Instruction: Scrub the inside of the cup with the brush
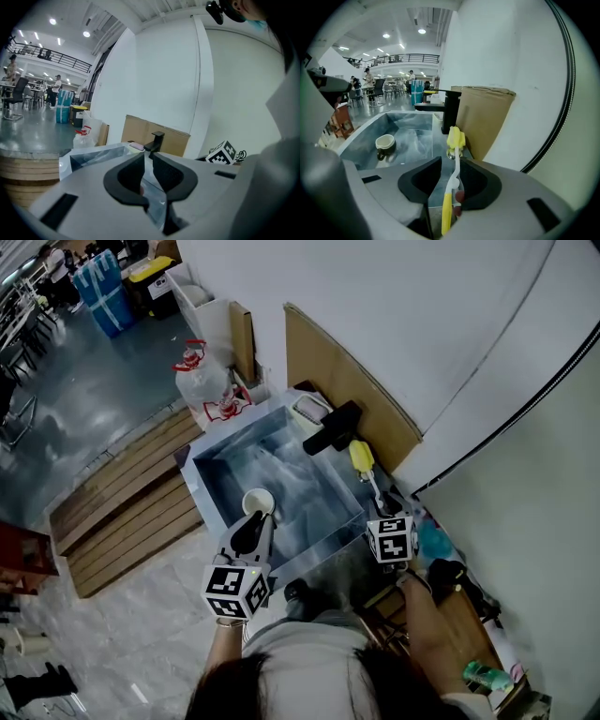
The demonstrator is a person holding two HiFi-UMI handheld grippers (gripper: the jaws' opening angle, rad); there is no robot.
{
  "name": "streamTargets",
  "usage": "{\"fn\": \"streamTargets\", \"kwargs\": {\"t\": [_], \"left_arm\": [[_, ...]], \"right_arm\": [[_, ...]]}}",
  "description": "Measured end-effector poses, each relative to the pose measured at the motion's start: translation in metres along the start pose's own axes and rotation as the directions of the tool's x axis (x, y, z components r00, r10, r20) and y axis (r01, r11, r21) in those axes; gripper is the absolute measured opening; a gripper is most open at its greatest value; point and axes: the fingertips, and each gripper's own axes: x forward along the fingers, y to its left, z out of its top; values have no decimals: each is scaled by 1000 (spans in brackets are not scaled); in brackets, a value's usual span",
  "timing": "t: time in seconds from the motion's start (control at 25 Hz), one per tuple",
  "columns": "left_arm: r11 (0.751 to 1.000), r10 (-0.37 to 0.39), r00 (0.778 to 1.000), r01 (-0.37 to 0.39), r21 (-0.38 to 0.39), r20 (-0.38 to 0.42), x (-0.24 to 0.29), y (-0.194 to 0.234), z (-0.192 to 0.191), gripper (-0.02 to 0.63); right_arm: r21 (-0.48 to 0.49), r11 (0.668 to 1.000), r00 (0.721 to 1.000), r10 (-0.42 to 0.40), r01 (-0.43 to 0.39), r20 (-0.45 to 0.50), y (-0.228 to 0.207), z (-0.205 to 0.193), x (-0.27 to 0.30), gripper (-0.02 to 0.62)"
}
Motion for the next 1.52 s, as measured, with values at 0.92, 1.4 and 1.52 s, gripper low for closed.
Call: {"fn": "streamTargets", "kwargs": {"t": [0.92, 1.4, 1.52], "left_arm": [[998, -21, 1000, 20, -55, -13, 2, 28, -6, 50], [995, 54, 998, -55, -88, -9, 11, 35, -6, 51], [993, 74, 997, -74, -95, -5, 16, 37, -6, 52]], "right_arm": [[238, 970, 988, -21, 57, -151, -12, -50, 45, 156], [146, 988, 990, -27, 47, -135, -11, -47, 45, 86], [144, 989, 991, 3, 17, -137, -8, -47, 44, 71]]}}
